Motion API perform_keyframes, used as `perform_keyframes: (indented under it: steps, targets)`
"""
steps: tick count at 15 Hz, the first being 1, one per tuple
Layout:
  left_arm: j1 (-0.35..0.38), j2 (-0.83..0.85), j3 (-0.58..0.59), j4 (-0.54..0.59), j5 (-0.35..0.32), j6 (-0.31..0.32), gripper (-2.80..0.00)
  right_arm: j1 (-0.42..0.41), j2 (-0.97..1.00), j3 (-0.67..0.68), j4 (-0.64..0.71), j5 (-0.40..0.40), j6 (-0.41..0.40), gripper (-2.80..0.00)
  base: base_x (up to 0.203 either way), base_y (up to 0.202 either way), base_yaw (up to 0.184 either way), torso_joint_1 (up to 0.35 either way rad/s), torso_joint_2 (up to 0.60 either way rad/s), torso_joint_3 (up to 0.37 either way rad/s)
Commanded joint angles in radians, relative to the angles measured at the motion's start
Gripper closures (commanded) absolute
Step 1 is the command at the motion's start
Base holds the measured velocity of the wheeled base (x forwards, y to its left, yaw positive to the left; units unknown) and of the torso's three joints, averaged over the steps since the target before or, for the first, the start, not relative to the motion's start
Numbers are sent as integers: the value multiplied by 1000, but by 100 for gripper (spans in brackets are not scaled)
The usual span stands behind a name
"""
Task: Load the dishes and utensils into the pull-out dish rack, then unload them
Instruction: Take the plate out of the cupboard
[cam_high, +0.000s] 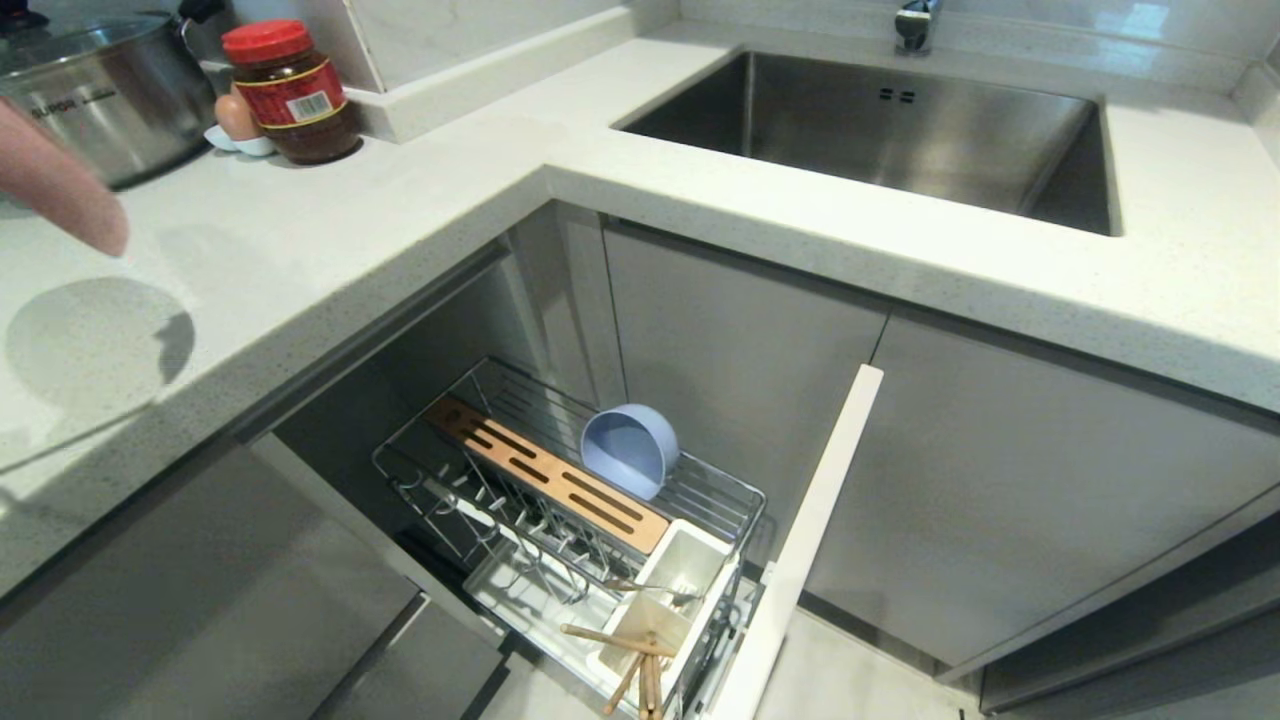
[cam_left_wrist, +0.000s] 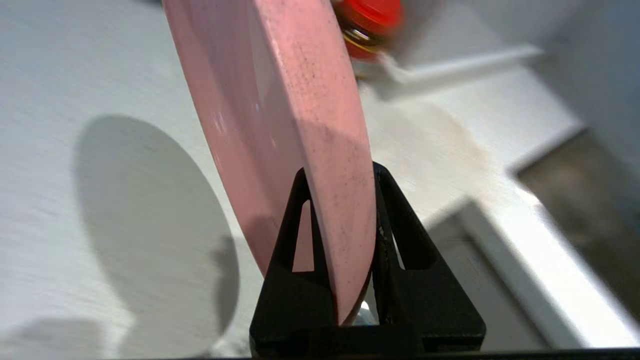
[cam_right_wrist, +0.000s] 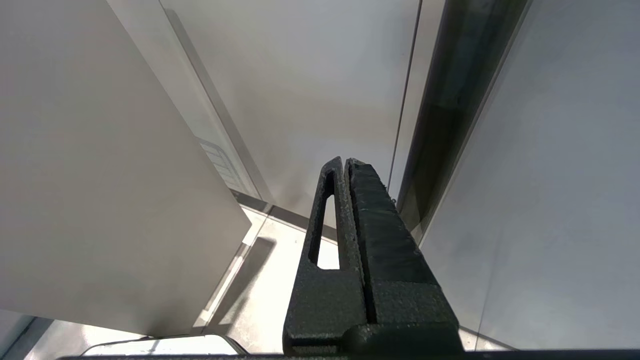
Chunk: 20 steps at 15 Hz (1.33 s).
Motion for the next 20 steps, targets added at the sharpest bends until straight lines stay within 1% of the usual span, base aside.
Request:
perform_keyframes:
  steps: [1,2,4,5,7,9,11,12,14,17,18,20]
  targets:
    - [112,-11,5,2,2,162,0,0,-3,0,-1,0,1,0,0,0,0,0,0,0]
    - [152,-11,15,3,1,224,0,0,-2,0,-1,0,1,0,0,0,0,0,0,0]
    - [205,-7,32,6,-3,339,0,0,-2,0,-1,0,1,0,0,0,0,0,0,0]
    - [232,3,32,9,-6,390,0,0,-2,0,-1,0,1,0,0,0,0,0,0,0]
    - [292,50,3,33,-16,468,0,0,-2,0,-1,0,1,0,0,0,0,0,0,0]
    - [331,103,-72,144,-20,534,0,0,-4,0,-1,0,1,0,0,0,0,0,0,0]
    - [340,156,-181,297,-19,557,0,0,-2,0,-1,0,1,0,0,0,0,0,0,0]
    - [343,188,-244,394,-18,564,0,0,-2,0,-1,0,1,0,0,0,0,0,0,0]
    - [347,263,-344,560,-14,569,0,0,-2,0,-1,0,1,0,0,0,0,0,0,0]
    - [367,357,-369,795,41,567,0,0,-4,0,-1,0,1,0,0,0,0,0,0,0]
    - [371,373,-370,824,53,565,0,0,-3,0,-1,0,1,0,0,0,0,0,0,0]
    - [381,414,-370,832,66,567,0,0,-2,0,-1,0,1,0,0,0,0,0,0,0]
